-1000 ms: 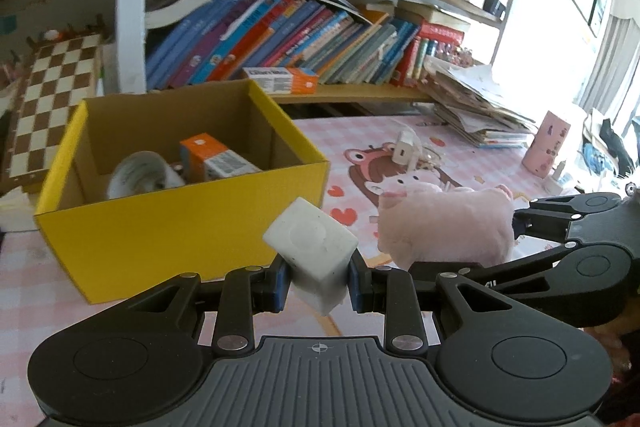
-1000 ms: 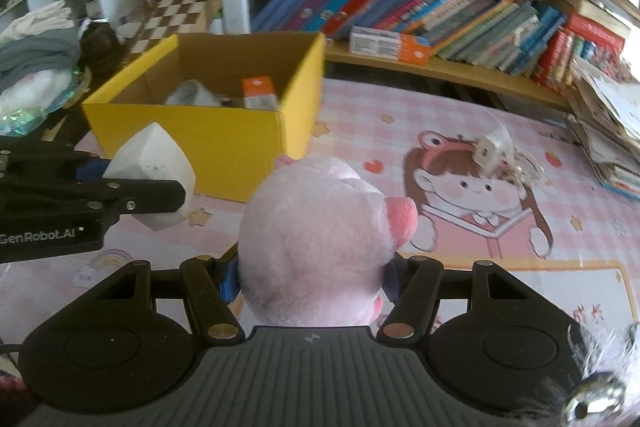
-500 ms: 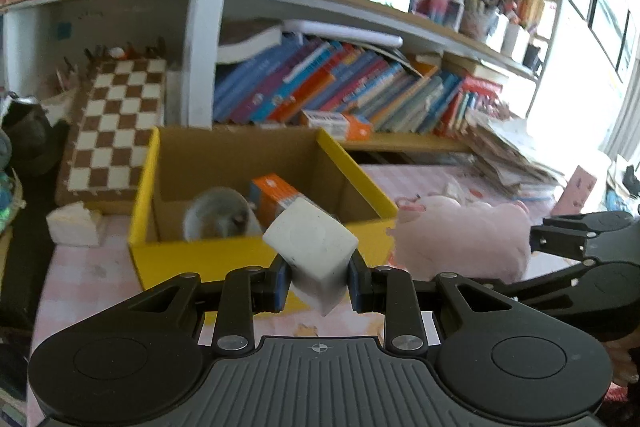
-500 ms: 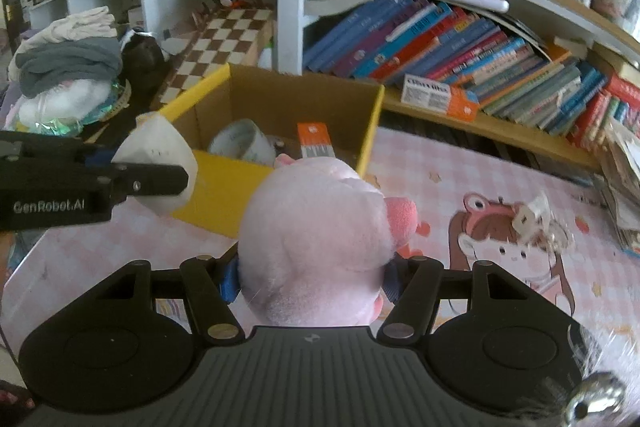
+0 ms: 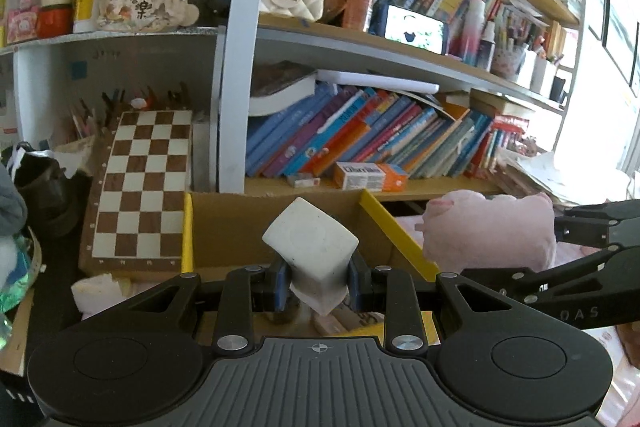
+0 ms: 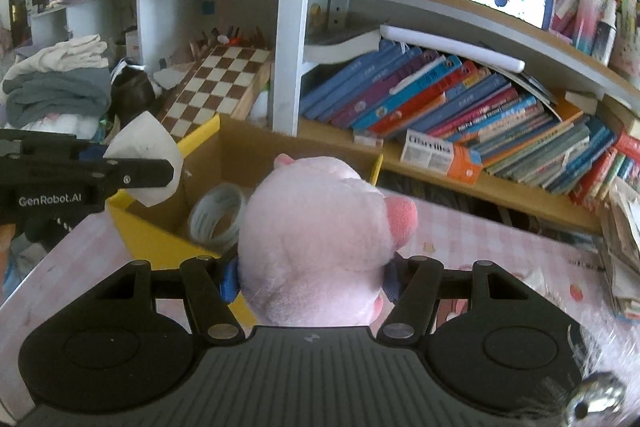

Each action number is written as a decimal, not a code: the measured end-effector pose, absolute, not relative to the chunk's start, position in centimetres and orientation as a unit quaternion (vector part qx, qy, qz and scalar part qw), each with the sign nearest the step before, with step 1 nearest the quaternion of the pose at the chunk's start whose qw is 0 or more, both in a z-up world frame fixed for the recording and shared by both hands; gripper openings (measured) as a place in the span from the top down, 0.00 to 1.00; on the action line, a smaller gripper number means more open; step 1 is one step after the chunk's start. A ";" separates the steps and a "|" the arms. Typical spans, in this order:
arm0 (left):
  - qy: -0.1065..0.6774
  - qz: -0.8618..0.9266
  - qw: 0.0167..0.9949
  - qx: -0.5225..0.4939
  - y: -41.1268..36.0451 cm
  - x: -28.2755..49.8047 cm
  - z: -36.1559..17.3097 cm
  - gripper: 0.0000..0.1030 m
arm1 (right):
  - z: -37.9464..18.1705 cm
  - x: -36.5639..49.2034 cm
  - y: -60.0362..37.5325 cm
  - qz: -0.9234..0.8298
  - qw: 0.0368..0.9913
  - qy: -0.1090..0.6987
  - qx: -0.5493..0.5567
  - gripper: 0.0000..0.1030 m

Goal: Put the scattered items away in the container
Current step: 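Lower the white cube and pink plush into the yellow box and open both tools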

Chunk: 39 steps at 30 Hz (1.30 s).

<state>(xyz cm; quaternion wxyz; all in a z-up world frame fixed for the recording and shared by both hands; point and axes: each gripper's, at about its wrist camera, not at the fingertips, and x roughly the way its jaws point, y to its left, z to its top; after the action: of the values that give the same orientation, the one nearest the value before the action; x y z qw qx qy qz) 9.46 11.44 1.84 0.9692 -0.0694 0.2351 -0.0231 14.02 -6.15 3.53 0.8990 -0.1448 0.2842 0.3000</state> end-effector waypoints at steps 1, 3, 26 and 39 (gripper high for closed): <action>0.236 -0.022 0.969 -0.070 11.6 9.8 1.8 0.74 | 3.6 14.4 -5.9 0.301 0.899 0.283 -0.146 0.40; 0.238 -0.022 0.968 -0.071 11.8 10.5 1.5 0.74 | 3.5 15.2 -5.3 0.303 0.898 0.281 -0.150 0.40; 0.309 -0.021 0.949 -0.062 12.4 16.3 -3.5 0.74 | -1.6 24.1 1.9 0.311 0.872 0.322 -0.196 0.40; 0.324 -0.014 0.945 -0.045 12.1 16.7 -4.2 0.36 | -2.2 26.3 5.7 0.331 0.859 0.329 -0.209 0.40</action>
<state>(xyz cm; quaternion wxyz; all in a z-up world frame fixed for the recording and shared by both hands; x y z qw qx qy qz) 16.74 12.13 -4.21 0.9449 -0.0454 0.3239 -0.0136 26.35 5.70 -2.23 0.8591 -0.2090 0.3295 0.3312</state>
